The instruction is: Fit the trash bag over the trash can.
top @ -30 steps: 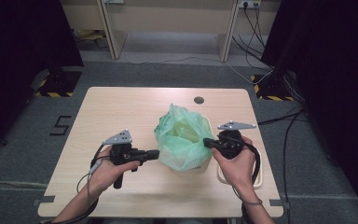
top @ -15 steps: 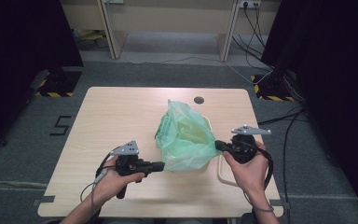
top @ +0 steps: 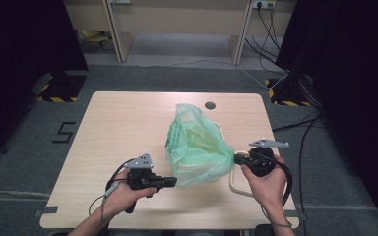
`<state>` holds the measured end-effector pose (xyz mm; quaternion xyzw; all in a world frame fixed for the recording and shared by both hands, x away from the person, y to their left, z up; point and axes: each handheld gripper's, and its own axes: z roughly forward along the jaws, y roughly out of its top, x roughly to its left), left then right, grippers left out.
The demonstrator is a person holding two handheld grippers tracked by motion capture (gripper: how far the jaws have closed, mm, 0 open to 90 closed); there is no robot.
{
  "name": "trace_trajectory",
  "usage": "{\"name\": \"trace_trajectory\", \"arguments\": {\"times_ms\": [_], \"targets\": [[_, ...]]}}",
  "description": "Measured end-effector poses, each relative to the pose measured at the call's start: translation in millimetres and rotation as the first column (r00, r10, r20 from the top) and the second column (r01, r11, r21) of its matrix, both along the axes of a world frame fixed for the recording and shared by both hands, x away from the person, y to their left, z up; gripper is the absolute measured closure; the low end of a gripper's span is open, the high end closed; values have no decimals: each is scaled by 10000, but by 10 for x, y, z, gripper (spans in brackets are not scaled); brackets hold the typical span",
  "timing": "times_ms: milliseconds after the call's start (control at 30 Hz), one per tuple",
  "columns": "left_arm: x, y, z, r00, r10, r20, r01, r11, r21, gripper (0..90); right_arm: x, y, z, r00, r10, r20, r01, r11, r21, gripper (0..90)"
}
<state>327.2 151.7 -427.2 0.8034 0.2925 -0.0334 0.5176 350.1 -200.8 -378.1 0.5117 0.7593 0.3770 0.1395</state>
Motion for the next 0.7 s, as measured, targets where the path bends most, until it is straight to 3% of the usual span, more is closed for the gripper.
{"name": "trace_trajectory", "arguments": {"times_ms": [433,533,700], "targets": [[15,-30,-128,9996,-53,-286,62,9994,337,898,158,15,-222,9984,-207,-531,174,9978,-634,900],[5,8,-103,9999,28,-109,-26,9998,195,894,146,16,-216,9983,-201,-542,170,9982,-567,897],[-19,113,10,9992,259,306,-264,9995,155,683,81,-21,-113,9994,-347,-45,344,9981,-508,748]]}}
